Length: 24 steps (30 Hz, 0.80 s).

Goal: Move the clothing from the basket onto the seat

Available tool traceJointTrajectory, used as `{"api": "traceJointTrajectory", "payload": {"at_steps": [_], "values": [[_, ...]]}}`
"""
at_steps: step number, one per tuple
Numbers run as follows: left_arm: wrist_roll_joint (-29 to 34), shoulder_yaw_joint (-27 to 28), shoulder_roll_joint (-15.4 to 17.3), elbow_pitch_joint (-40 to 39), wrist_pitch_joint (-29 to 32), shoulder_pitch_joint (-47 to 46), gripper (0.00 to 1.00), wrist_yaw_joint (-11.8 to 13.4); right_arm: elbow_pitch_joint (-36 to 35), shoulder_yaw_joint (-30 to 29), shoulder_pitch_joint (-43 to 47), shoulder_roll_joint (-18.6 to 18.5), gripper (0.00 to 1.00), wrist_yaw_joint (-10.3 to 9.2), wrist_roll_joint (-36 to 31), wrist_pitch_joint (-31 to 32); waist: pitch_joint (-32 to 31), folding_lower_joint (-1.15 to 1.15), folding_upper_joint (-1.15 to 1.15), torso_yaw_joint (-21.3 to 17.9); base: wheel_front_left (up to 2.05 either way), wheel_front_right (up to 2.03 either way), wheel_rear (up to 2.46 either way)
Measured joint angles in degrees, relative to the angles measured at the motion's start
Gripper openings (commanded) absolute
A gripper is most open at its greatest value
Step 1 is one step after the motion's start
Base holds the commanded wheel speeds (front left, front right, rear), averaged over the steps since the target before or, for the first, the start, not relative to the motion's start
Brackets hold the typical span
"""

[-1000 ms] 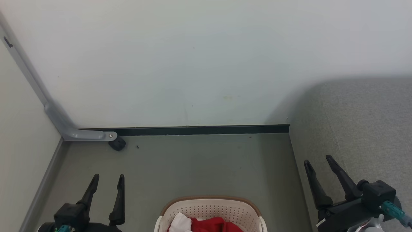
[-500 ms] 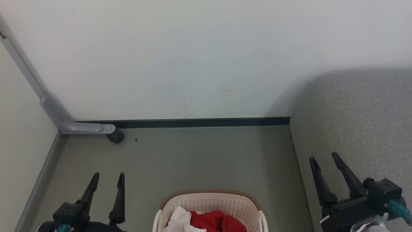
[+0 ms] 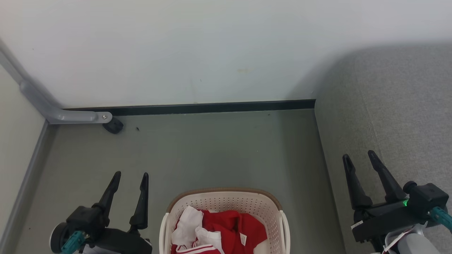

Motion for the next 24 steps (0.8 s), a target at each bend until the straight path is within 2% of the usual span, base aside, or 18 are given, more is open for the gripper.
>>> {"api": "traceJointTrajectory", "payload": {"at_steps": [24], "values": [[1.5, -3.2, -0.5, 7.1, 0.1, -10.6, 1.0, -2.2, -3.2, -2.4, -8.3, 3.3, 1.0, 0.38, 0.0, 0.0, 13.8, 0.01, 0.0, -3.3, 0.0, 0.0, 0.0]]}}
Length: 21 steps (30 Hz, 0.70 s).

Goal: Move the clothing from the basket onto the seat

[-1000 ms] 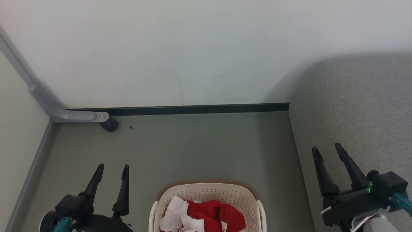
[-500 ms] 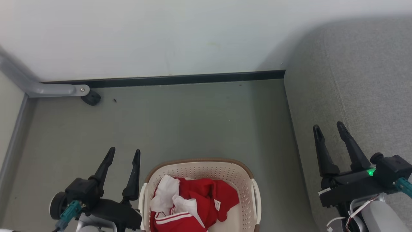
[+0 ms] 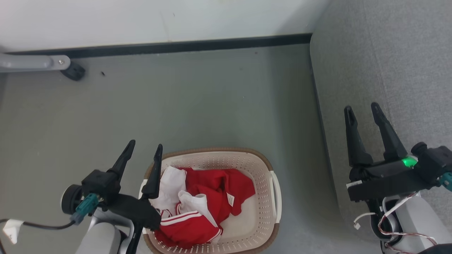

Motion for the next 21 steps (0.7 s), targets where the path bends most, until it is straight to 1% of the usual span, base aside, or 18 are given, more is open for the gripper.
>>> {"api": "traceJointTrajectory", "payload": {"at_steps": [4, 7, 12, 19, 21], "values": [[0.0, -1.0, -0.5, 1.7, 0.7, -2.0, 1.0, -0.8, -0.5, -0.1, -1.8, 0.6, 1.0, 0.2, -0.1, -0.1, 2.5, 0.0, 0.0, -0.5, 0.0, 0.0, 0.0], [0.0, -1.2, -1.0, 3.1, 1.2, -3.1, 1.0, -0.8, -0.7, -0.1, -3.2, 1.2, 1.0, 0.26, -0.1, -0.2, 4.5, 0.0, 0.0, -1.0, 0.0, 0.0, 0.0], [-0.1, -1.2, -0.9, 5.5, 1.8, -4.5, 1.0, -1.1, -1.2, 0.4, -6.2, 2.7, 1.0, 0.77, -0.4, -0.2, 7.6, 0.0, 0.0, -2.0, 0.0, 0.0, 0.0], [0.0, -3.6, -1.2, 9.1, 3.1, -7.7, 1.0, -1.4, -1.7, 0.2, -8.0, 3.1, 1.0, 1.22, -0.6, -0.2, 11.5, 0.0, 0.0, -3.7, 0.0, 0.0, 0.0], [0.0, -4.1, -1.4, 10.1, 3.6, -8.5, 1.0, -1.8, -1.7, 0.2, -8.1, 3.5, 1.0, 1.29, -0.6, -0.2, 12.5, 0.0, 0.0, -4.1, 0.0, 0.0, 0.0]]}}
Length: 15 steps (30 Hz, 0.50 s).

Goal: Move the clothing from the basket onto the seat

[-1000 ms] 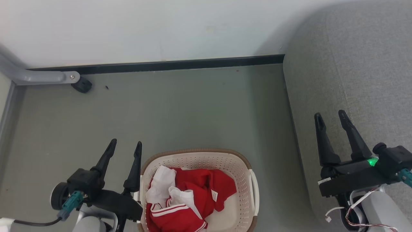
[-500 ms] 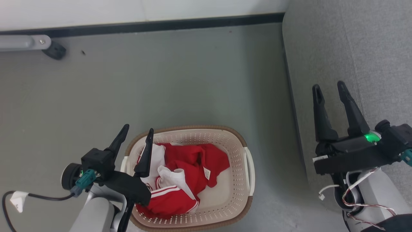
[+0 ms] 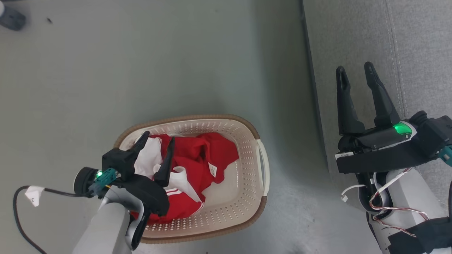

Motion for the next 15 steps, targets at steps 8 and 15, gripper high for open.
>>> {"api": "traceJointTrajectory", "payload": {"at_steps": [8, 15], "values": [[0.5, -1.2, 0.0, 4.8, 2.1, -3.6, 1.0, 0.0, -0.5, 0.5, -2.5, 1.2, 1.0, 0.43, -0.1, 0.0, 4.0, -0.01, 0.0, -2.0, 0.0, 0.0, 0.0], [0.2, -0.2, 1.3, 9.5, 3.8, -5.8, 1.0, 0.0, -1.5, 0.7, -5.4, 2.7, 1.0, 0.76, -0.1, 0.0, 7.4, -0.01, 0.0, -4.3, 0.0, 0.0, 0.0]]}}
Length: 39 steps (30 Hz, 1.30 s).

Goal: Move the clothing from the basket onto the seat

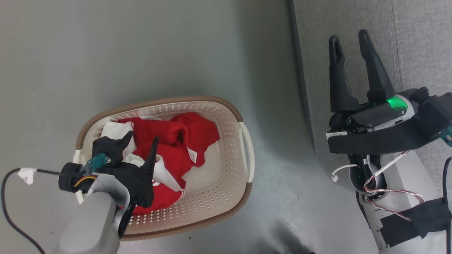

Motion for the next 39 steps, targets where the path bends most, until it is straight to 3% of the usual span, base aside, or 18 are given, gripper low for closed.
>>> {"api": "traceJointTrajectory", "payload": {"at_steps": [22, 35, 36, 37, 38, 39], "values": [[0.1, 0.3, 2.9, 11.7, 5.3, -10.2, 1.0, 0.0, -2.6, 2.0, -4.2, 1.8, 1.0, 0.25, 0.0, -0.2, 10.0, 0.0, 0.0, -7.0, 0.0, 0.0, 0.0], [1.1, -0.8, 2.2, 17.7, 8.0, -14.1, 1.0, 1.1, -1.9, 2.7, -4.8, 2.1, 1.0, 0.66, 0.0, -0.2, 11.4, 0.0, -0.01, -10.2, 0.0, 0.0, 0.0], [1.3, -1.0, 2.2, 18.2, 8.3, -14.3, 0.88, 1.2, -1.8, 2.7, -4.8, 2.2, 1.0, 0.66, 0.0, -0.2, 11.4, 0.0, -0.01, -10.3, 0.0, 0.0, 0.0], [1.3, -1.2, 2.2, 18.7, 8.4, -14.5, 0.44, 1.2, -1.8, 2.6, -4.8, 2.2, 1.0, 0.66, 0.0, -0.2, 11.4, 0.0, -0.01, -10.3, 0.0, 0.0, 0.0], [1.3, -1.2, 2.2, 19.0, 8.7, -14.6, 0.18, 1.2, -1.7, 2.6, -4.8, 2.3, 1.0, 0.66, 0.0, -0.2, 11.4, 0.0, -0.01, -10.4, 0.0, 0.0, 0.0], [1.3, -1.2, 2.2, 19.3, 8.8, -14.6, 0.0, 1.1, -1.6, 2.6, -4.8, 2.3, 1.0, 0.66, 0.0, -0.2, 11.4, 0.0, -0.01, -10.4, 0.0, 0.0, 0.0]]}}
